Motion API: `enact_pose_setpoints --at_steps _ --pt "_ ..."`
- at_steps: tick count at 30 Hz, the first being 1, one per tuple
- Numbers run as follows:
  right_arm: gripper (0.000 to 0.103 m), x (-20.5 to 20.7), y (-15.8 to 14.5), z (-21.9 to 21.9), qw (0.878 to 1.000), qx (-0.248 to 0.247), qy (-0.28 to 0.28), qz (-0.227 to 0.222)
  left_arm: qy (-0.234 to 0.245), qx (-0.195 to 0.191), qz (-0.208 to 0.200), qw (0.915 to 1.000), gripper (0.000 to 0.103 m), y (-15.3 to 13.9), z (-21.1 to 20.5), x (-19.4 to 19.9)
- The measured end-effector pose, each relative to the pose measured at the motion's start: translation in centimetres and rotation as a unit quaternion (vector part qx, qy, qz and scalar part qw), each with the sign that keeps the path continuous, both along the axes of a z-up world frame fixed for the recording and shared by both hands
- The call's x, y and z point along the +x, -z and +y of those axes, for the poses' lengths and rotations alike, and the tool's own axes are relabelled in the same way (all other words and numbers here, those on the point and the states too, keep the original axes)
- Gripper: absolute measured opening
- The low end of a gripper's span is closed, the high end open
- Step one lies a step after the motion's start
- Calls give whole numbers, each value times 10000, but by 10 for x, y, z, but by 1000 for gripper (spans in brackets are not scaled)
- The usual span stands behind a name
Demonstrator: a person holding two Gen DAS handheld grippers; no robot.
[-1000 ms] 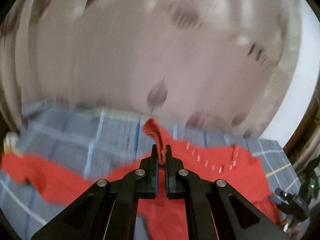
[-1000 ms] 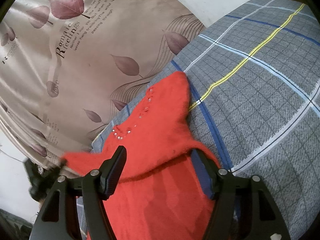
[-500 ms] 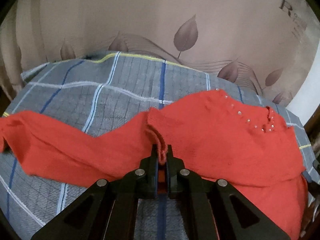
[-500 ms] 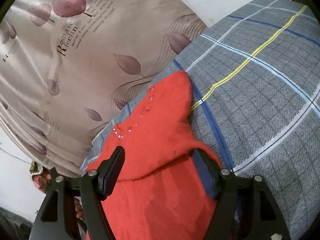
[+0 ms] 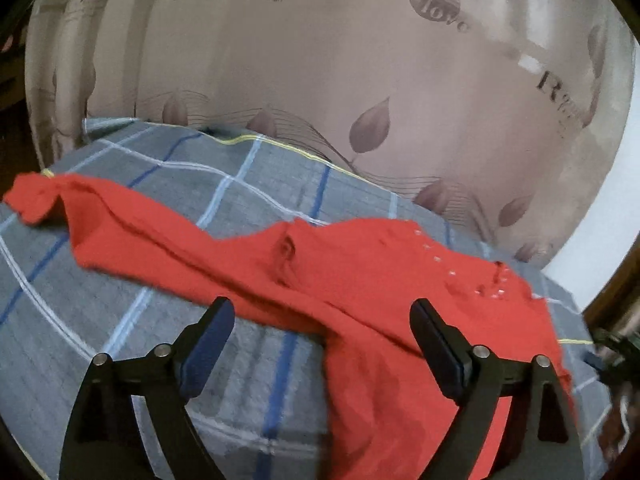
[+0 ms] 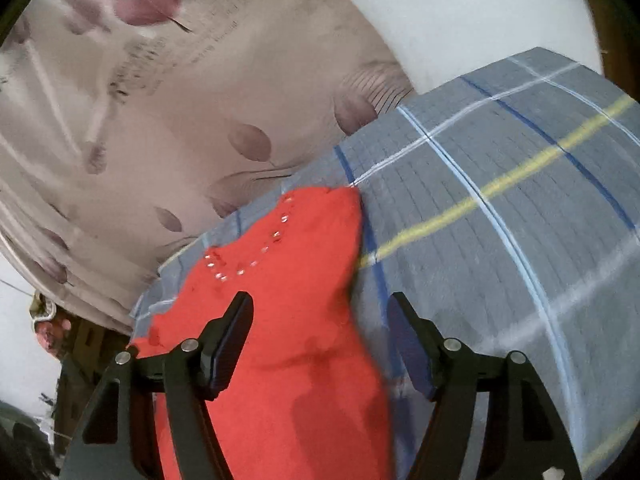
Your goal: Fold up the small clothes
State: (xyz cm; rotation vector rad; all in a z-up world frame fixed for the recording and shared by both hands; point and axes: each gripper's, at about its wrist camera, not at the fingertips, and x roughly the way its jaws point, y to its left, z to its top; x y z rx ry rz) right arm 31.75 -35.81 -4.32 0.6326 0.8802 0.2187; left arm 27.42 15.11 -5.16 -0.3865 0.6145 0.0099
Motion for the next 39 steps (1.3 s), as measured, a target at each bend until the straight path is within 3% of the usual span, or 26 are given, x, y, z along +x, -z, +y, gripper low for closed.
enact_pose_setpoints --at_steps 3,6,7,8,9,13,17,20,22,25,29,32,34,36,37,38,39 --pt "67 38 17 5 9995 19 -135 277 -53 -52 -129 9999 89 -1 3 -6" --pt "64 60 24 25 9982 -332 -379 311 -125 -280 -72 9995 89 4 11 -6" --pt "50 67 28 32 9968 -518 -477 379 -168 -347 -20 9993 89 6 14 -6" --pt "16 75 35 39 9939 -819 -503 547 -196 -426 39 9989 89 9 16 -5" --pt "4 78 40 41 9925 -929 -503 617 -213 -503 91 9985 89 11 19 -4" --pt "4 69 28 31 9892 -1446 -154 191 -327 -680 118 9971 89 16 24 -6" --pt "0 74 35 6 9851 -1689 -44 313 -309 -677 108 9972 89 15 22 -7" --pt "2 69 43 -10 9969 -712 -306 162 -266 -653 145 9974 89 14 20 -5" --pt "8 55 36 -19 9987 -467 -65 -167 -283 -665 175 9972 89 15 20 -5" --pt "8 30 23 -17 9993 -175 -11 -331 -308 -713 204 9968 89 16 22 -4" --pt "8 -3 7 31 9940 -628 -716 -533 -303 -737 221 9966 89 17 22 -4" --pt "6 -17 17 61 9801 -1439 -1303 -427 -322 -756 216 9964 89 18 23 -4" --pt "0 -15 37 56 9755 -1928 -1058 40 -344 -802 232 9959 89 19 24 -4" --pt "0 -15 37 36 9842 -1621 -714 52 -370 -890 268 9950 89 22 27 -3" --pt "0 -15 34 27 9828 -1811 -351 111 -385 -940 291 9944 89 23 28 -3" --pt "10 -15 32 23 9809 -1932 -178 158 -404 -990 318 9938 89 25 29 -2" --pt "9 -17 30 17 9845 -1747 -91 137 -418 -1039 338 9931 89 26 30 -2"
